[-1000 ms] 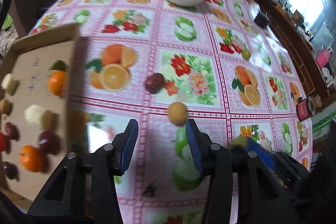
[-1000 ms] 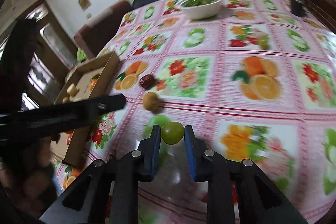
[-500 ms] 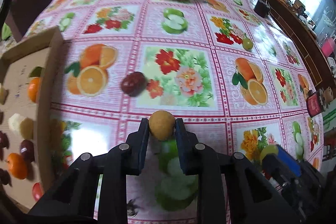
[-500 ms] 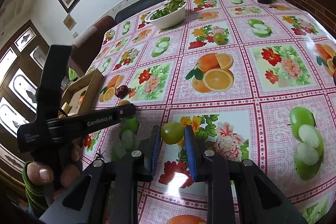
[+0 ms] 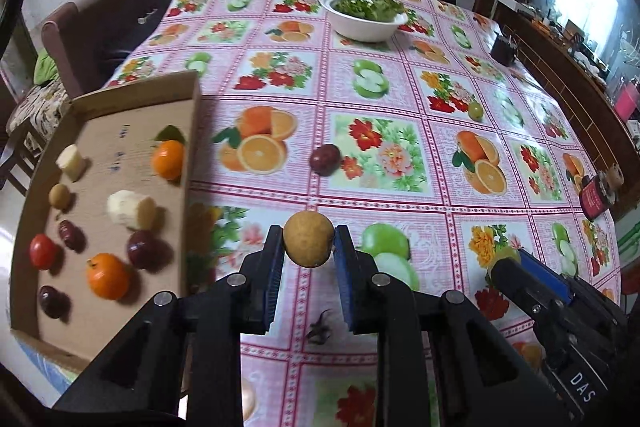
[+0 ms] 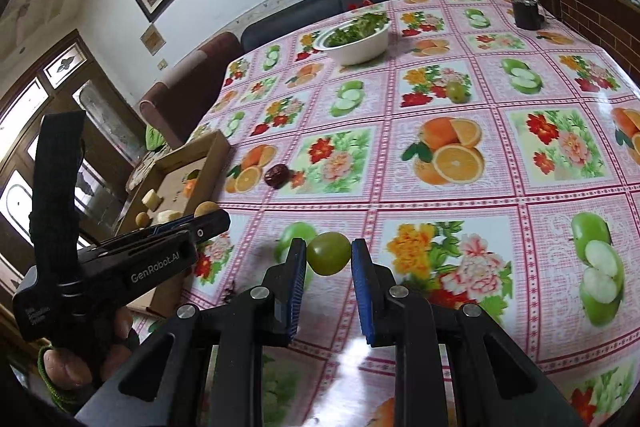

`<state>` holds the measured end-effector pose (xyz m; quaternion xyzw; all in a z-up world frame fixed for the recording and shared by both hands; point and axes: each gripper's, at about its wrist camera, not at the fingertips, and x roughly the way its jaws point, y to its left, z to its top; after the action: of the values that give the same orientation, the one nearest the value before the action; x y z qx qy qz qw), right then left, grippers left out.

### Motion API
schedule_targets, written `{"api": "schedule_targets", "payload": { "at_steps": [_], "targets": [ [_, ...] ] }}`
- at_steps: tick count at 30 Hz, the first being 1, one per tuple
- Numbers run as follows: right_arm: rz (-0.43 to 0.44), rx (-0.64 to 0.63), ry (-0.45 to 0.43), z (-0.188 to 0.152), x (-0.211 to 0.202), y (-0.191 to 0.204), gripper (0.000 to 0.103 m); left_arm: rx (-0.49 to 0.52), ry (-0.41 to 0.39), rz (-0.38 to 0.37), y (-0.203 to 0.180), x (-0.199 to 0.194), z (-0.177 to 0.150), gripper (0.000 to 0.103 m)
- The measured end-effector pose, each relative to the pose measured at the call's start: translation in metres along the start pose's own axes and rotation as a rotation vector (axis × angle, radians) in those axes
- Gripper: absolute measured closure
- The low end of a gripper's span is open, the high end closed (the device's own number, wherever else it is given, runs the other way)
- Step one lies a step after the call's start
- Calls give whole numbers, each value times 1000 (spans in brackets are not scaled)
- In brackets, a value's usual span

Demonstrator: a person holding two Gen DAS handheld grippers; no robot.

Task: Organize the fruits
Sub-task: 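Carry the kiwi in the left tool and grape in the right tool over the tray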

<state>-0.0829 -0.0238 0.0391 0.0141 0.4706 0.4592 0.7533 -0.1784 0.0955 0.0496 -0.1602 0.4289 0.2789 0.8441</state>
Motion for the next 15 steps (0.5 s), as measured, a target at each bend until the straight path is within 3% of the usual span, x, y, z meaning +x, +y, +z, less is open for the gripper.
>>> {"api": "schedule_targets", "payload": {
  "at_steps": [15],
  "targets": [
    [28,-64,1,-1,-1,38,80,-61,-49,39,39,-21,-8,81]
  ]
}}
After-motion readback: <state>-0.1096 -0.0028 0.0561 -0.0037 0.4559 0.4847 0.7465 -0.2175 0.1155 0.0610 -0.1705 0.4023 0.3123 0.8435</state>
